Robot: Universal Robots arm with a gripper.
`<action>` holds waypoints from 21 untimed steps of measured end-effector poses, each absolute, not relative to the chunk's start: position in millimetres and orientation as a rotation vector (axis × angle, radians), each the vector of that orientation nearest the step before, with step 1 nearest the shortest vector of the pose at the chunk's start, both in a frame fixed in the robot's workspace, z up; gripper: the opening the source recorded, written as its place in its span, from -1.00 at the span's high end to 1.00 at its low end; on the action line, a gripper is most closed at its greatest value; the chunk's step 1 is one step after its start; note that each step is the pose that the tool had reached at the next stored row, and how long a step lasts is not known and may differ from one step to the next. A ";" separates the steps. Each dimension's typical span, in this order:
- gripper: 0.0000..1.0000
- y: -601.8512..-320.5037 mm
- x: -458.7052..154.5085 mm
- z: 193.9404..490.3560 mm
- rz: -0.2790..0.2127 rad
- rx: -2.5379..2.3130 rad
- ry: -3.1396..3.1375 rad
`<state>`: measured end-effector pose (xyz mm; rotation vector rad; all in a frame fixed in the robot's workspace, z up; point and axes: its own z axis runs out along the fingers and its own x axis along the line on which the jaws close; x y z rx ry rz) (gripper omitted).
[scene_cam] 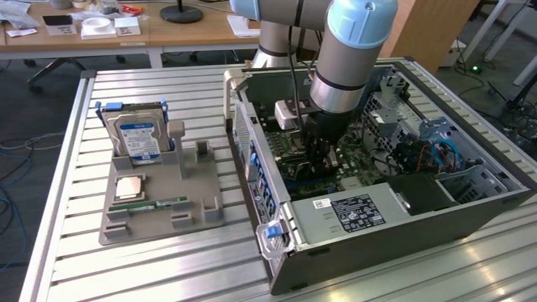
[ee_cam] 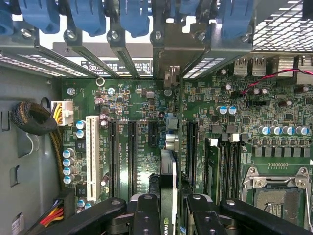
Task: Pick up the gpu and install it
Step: 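Insert the gpu into the slot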
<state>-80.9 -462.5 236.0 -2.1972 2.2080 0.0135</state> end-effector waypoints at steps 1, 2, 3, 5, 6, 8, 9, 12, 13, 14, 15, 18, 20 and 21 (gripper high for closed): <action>0.48 -462.5 -80.9 236.0 0.014 -2.197 2.208; 0.48 -462.5 -80.9 236.0 0.014 -2.197 2.208; 0.48 -462.5 -80.9 236.0 0.014 -2.197 2.208; 0.48 -462.5 -80.9 235.9 0.014 -2.197 2.208; 0.48 -462.5 -80.9 236.0 0.014 -2.197 2.208; 0.48 -462.5 -80.9 235.9 0.014 -2.197 2.208; 0.48 -462.5 -80.9 236.0 0.014 -2.197 2.208; 0.36 -462.3 -81.2 235.4 0.014 -2.195 2.208; 0.22 -462.4 -80.9 235.8 0.014 -2.197 2.208; 0.11 -462.5 -80.9 235.9 0.014 -2.197 2.208; 0.11 -462.5 -80.9 235.9 0.014 -2.197 2.208; -0.14 -462.5 -81.0 235.9 0.014 -2.197 2.208; -0.14 -462.5 -81.0 236.9 0.014 -2.197 2.208; -0.14 -462.5 -81.0 238.6 0.014 -2.197 2.208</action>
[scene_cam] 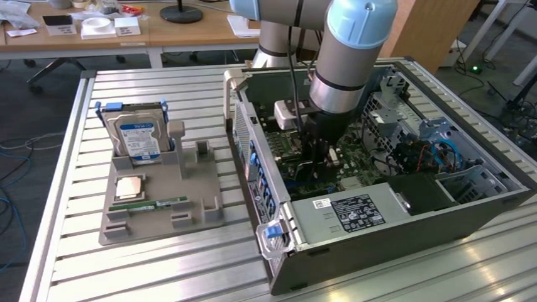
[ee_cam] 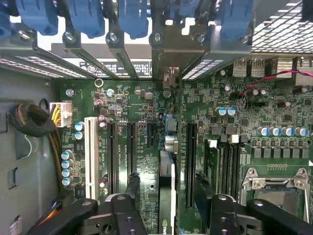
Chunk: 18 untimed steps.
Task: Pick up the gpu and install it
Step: 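Insert the gpu into the slot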
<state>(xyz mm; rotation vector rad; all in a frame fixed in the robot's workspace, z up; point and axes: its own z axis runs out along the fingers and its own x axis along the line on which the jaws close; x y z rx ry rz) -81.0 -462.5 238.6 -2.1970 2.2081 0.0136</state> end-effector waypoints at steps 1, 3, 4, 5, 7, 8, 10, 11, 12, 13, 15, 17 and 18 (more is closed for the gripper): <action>-0.14 -462.5 -81.0 241.2 0.014 -2.197 2.208; -0.14 -462.4 -80.9 247.9 0.014 -2.197 2.208; -0.14 -462.5 -80.9 251.9 0.014 -2.197 2.208; -0.14 -462.4 -80.9 256.5 0.014 -2.197 2.208; -0.14 -462.5 -81.0 265.2 0.013 -2.197 2.208; -0.14 -462.5 -81.0 269.3 0.013 -2.197 2.208; -0.14 -462.4 -80.9 276.7 0.013 -2.197 2.208; -0.14 -462.4 -80.9 280.1 0.013 -2.197 2.208; -0.14 -462.5 -80.9 283.0 0.013 -2.197 2.207; -0.14 -462.5 -80.9 285.4 0.013 -2.197 2.207; -0.14 -462.5 -80.9 289.7 0.013 -2.197 2.207; -0.14 -462.5 -80.9 294.0 0.013 -2.196 2.207; -0.14 -462.4 -80.9 296.5 0.013 -2.196 2.207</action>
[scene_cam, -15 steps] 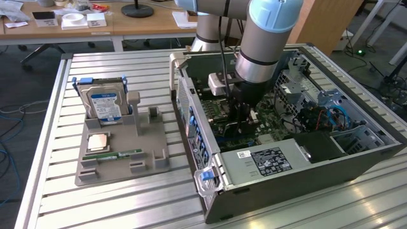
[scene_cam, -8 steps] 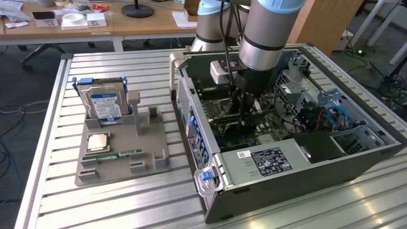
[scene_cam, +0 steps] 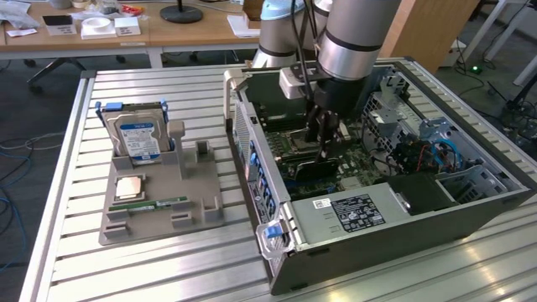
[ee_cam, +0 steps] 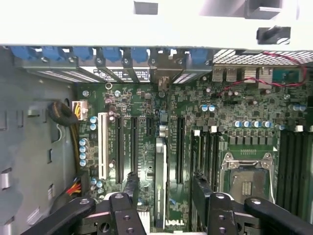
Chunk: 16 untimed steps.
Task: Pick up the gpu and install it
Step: 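Insert the gpu into the slot, then press down on the gpu until it lock into place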
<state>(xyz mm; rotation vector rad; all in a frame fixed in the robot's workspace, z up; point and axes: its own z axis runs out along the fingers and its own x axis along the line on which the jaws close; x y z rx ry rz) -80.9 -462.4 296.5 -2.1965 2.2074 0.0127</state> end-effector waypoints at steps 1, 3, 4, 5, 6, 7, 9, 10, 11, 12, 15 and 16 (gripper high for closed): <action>-0.14 -462.5 -80.9 299.2 0.013 -2.197 2.207; -0.14 -462.5 -80.9 304.7 0.013 -2.197 2.207; -0.14 -462.5 -80.9 307.4 0.013 -2.196 2.207; -0.14 -462.5 -80.9 310.0 0.013 -2.196 2.207; -0.14 -462.5 -80.9 312.6 0.012 -2.196 2.207; -0.14 -462.5 -81.0 313.6 0.012 -2.196 2.207; -0.14 -462.5 -80.9 313.6 0.013 -2.196 2.207; -0.14 -462.4 -80.9 313.6 0.013 -2.196 2.207; -0.14 -462.4 -80.9 313.6 0.013 -2.196 2.207; -0.14 -462.4 -80.9 313.6 0.013 -2.196 2.207; -0.14 -462.5 -80.9 313.6 0.013 -2.196 2.207; -0.14 -462.5 -80.9 313.6 0.013 -2.196 2.207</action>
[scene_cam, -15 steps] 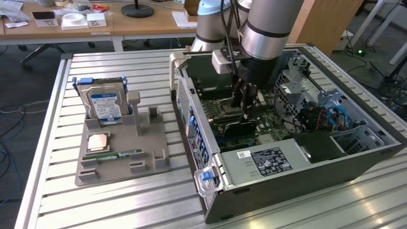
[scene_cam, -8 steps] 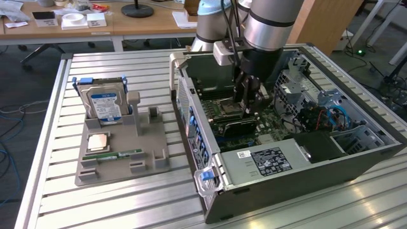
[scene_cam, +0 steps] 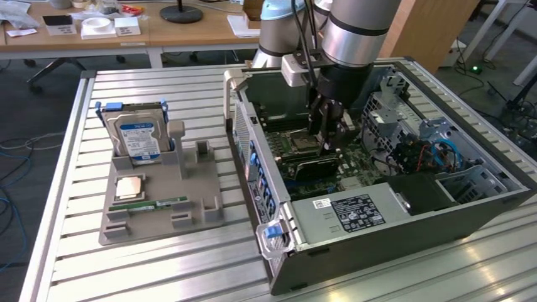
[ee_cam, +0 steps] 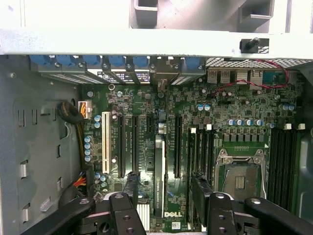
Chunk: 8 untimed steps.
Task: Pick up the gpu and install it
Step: 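Press down on the gpu until it lock into place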
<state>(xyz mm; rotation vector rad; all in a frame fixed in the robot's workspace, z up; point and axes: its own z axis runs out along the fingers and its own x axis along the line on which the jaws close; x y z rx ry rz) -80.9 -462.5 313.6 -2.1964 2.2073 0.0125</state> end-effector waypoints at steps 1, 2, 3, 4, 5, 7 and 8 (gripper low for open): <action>-0.14 -462.5 -80.9 313.6 0.013 -2.196 2.207; -0.14 -462.5 -80.9 313.6 0.012 -2.196 2.207; -0.14 -462.5 -80.9 313.6 0.013 -2.196 2.207; -0.14 -462.5 -80.9 313.6 0.013 -2.196 2.207; -0.14 -462.5 -80.9 313.6 0.013 -2.196 2.207; -0.14 -462.5 -80.9 313.6 0.012 -2.196 2.207; -0.11 -462.5 -80.9 313.6 0.013 -2.196 2.207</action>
